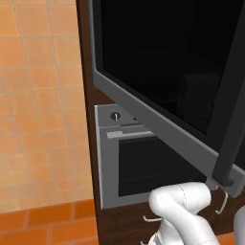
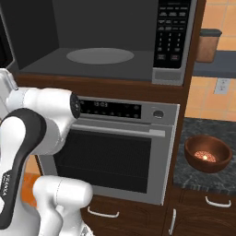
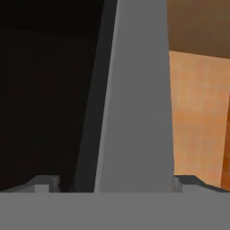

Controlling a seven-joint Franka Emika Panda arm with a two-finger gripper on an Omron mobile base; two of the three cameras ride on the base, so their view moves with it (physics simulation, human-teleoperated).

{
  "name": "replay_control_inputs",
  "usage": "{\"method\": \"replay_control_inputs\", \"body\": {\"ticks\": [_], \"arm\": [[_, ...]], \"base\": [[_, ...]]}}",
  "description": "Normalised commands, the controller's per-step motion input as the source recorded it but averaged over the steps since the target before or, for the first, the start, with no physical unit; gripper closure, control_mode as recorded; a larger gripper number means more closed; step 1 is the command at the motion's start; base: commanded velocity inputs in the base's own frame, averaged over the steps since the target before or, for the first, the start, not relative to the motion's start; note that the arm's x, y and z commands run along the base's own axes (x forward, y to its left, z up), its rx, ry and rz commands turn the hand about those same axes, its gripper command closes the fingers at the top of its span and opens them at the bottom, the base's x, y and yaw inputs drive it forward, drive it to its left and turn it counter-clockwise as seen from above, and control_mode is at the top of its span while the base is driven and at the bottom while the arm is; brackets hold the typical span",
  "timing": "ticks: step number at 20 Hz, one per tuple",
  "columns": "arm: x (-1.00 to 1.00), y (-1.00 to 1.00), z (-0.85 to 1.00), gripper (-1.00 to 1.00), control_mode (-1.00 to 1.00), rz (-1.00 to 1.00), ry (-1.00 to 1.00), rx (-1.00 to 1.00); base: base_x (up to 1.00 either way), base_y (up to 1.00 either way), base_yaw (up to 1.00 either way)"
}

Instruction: Open the microwave, place the bowl with waffle inside the microwave, then close the microwave door and turn it on.

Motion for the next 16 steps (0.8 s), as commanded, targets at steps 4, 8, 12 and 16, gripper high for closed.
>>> {"method": "replay_control_inputs", "body": {"ticks": [4,8,12,16], "arm": [[0.0,0.8,-0.22,-1.0,-1.0,0.0,0.0,0.0],[0.0,0.64,-0.21,-1.0,-1.0,0.0,0.0,0.01],[0.0,0.51,-0.12,-1.0,-1.0,0.01,0.0,0.0],[0.0,0.29,-0.01,-1.0,-1.0,0.0,0.0,0.0]], "base": [[0.0,0.0,0.0],[0.0,0.0,0.0],[0.0,0.0,0.0],[0.0,0.0,0.0]]}}
